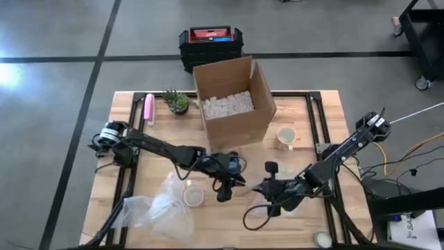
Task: Wrap mug
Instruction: Prepare the bubble wrap
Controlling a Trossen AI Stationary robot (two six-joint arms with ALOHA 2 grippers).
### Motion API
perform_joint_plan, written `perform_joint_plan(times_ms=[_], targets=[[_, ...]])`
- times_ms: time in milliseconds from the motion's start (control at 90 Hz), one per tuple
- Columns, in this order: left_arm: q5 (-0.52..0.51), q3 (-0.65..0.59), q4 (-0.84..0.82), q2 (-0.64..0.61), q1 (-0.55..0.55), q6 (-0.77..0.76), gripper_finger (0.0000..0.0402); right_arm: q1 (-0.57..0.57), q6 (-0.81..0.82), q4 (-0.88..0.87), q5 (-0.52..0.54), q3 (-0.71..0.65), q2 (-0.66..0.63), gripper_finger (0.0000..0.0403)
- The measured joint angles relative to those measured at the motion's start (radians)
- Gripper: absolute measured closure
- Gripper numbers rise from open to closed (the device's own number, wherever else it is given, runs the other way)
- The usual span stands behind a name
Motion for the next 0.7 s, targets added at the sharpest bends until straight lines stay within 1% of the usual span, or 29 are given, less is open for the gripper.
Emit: perform_joint_plan(times_ms=[211,300,378,478,567,633,700], targets=[[0.001,0.066,-0.165,-0.01,0.0,0.008,0.022,0.001,0.014,-0.056,-0.002,0.0,-0.003,0.0403],[0.005,0.074,-0.168,-0.016,-0.004,0.009,0.0194,-0.001,0.01,-0.056,-0.002,0.0,-0.004,0.0403],[0.008,0.071,-0.157,-0.016,-0.009,0.009,0.0181,-0.01,-0.004,-0.036,-0.001,0.0,-0.007,0.0403],[0.005,0.039,-0.089,-0.012,-0.011,0.005,0.0176,-0.017,-0.044,0.023,0.001,0.0,-0.008,0.0403],[-0.009,0.016,-0.035,-0.007,-0.011,0.0,0.0183,-0.026,-0.093,0.104,0.0,0.0,-0.009,0.0403],[-0.031,0.012,0.009,0.0,-0.011,-0.001,0.02,-0.033,-0.12,0.138,-0.001,0.001,-0.01,0.0403],[-0.032,0.012,0.003,0.0,-0.011,0.006,0.0234,-0.042,-0.134,0.149,0.0,0.001,-0.01,0.0403]])
